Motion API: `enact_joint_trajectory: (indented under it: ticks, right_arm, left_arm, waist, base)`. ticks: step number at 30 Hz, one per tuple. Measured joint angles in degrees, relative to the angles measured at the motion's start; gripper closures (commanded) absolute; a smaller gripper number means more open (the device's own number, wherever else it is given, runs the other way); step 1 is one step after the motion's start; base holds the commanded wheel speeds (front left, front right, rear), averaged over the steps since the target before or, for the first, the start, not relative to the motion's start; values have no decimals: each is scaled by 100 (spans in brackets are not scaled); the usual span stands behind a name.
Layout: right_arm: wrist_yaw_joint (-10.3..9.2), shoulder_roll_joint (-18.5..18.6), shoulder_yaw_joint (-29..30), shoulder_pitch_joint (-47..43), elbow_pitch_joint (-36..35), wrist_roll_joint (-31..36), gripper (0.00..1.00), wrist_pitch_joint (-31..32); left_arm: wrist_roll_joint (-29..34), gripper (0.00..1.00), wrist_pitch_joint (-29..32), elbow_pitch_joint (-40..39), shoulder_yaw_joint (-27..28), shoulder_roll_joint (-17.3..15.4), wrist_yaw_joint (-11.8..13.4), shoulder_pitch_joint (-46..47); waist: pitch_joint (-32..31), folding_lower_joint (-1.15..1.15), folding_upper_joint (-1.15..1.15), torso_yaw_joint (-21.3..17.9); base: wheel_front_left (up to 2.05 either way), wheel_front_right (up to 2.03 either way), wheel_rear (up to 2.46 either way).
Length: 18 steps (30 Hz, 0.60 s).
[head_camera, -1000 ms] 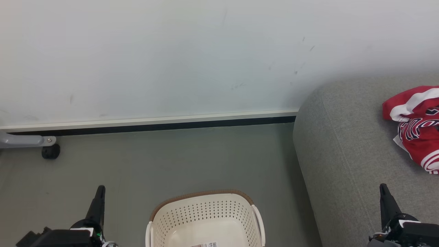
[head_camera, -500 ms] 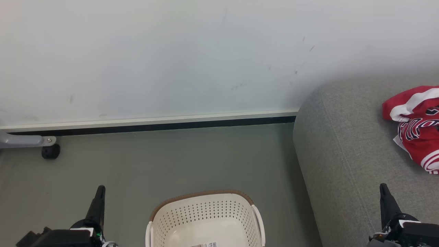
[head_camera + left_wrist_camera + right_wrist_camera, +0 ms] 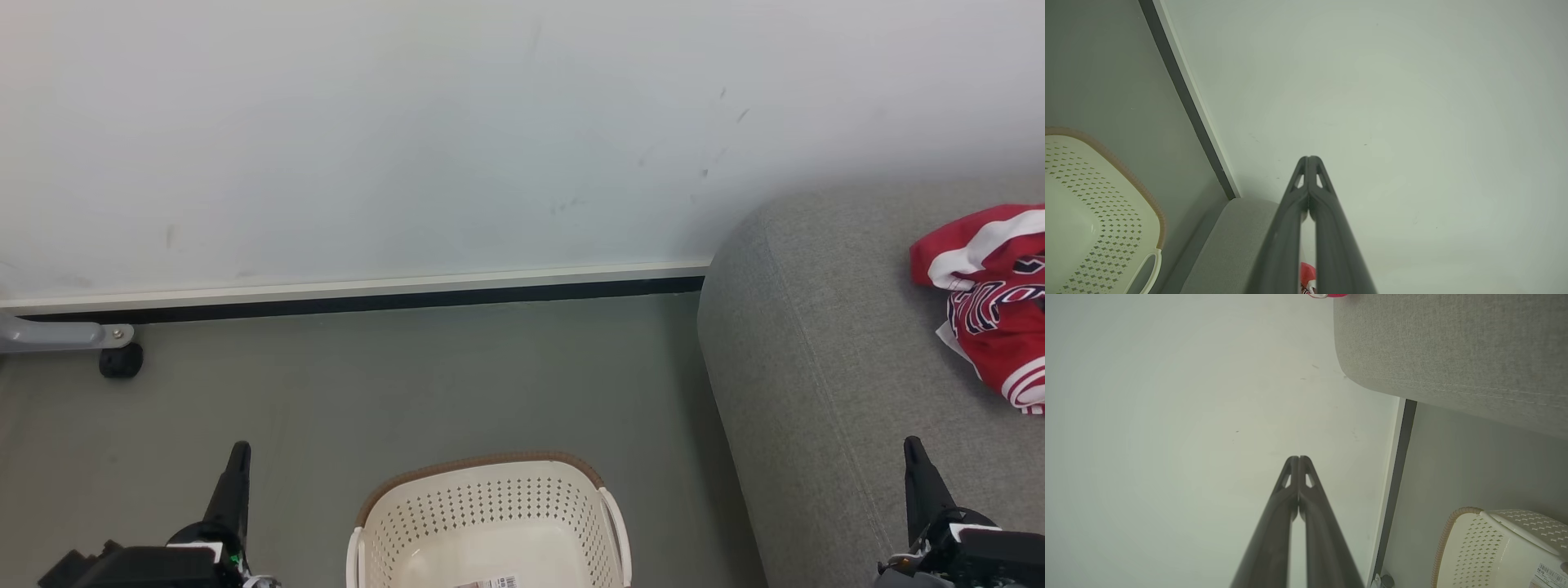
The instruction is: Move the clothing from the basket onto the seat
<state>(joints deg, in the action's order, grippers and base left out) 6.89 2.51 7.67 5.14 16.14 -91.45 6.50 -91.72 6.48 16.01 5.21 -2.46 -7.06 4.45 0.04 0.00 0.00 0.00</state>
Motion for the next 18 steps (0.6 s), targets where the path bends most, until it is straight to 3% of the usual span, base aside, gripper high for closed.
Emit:
enact_joint_trajectory:
  ticks: [18]
  right_arm:
    - [0,0,0,0,0,0,100,0]
  left_arm:
    - [0,100,0,1,-1,0,0,0]
  waist:
    - [0,0,0,0]
  base:
    - [0,0,0]
